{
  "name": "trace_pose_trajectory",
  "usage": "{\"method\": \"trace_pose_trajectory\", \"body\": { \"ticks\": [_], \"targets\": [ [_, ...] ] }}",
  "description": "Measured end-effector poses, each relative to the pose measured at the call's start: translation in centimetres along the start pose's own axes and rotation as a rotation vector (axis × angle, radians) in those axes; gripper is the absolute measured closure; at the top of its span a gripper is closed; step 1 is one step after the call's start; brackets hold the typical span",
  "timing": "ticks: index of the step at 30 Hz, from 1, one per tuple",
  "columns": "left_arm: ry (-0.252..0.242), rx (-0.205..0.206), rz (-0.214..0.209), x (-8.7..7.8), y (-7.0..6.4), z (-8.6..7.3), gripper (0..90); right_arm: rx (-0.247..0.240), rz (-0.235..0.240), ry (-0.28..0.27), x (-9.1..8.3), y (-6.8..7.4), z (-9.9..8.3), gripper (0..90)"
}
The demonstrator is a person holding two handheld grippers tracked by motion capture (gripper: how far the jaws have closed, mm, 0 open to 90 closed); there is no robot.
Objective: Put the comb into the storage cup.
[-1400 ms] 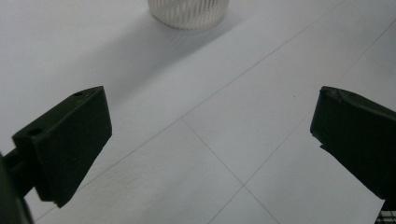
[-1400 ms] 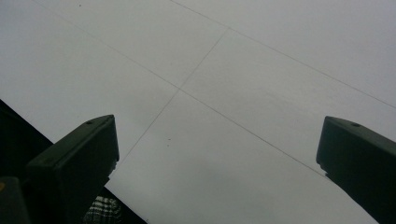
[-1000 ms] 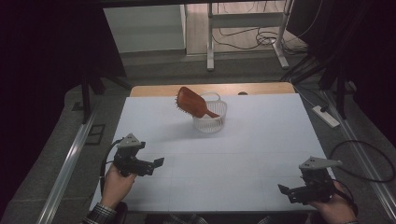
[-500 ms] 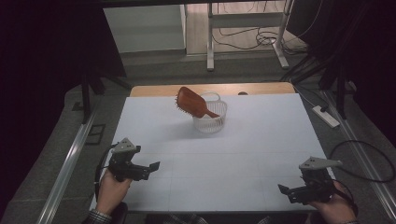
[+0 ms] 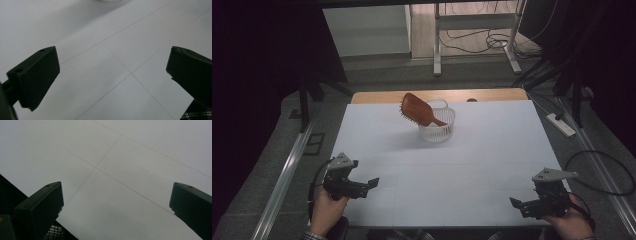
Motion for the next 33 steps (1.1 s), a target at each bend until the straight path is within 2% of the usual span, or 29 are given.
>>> {"method": "trace_pose_trajectory", "body": {
  "ticks": [18, 28, 33],
  "targets": [
    [0.007, -0.022, 0.011, -0.8, 0.2, -1.4, 0.0, 0.001, -0.004, 0.001, 0.0, 0.0, 0.0, 0.0],
    [0.013, -0.019, 0.035, -1.3, 0.1, -1.9, 0.0, 0.001, -0.004, 0.001, 0.0, 0.0, 0.0, 0.0],
    [0.032, -0.021, 0.049, -1.5, 0.3, -2.2, 0.0, 0.000, -0.005, 0.000, 0.0, 0.0, 0.0, 0.0]
  ]
}}
Point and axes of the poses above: each handheld gripper's, and its own axes: x roughly forward along the jaws, z roughly out of its top, y roughly to its left, the point moved 8 cm from there along x, roughly forward along the jaws, and after that the axes turned 12 degrees about -x, right-handed, at the moved point
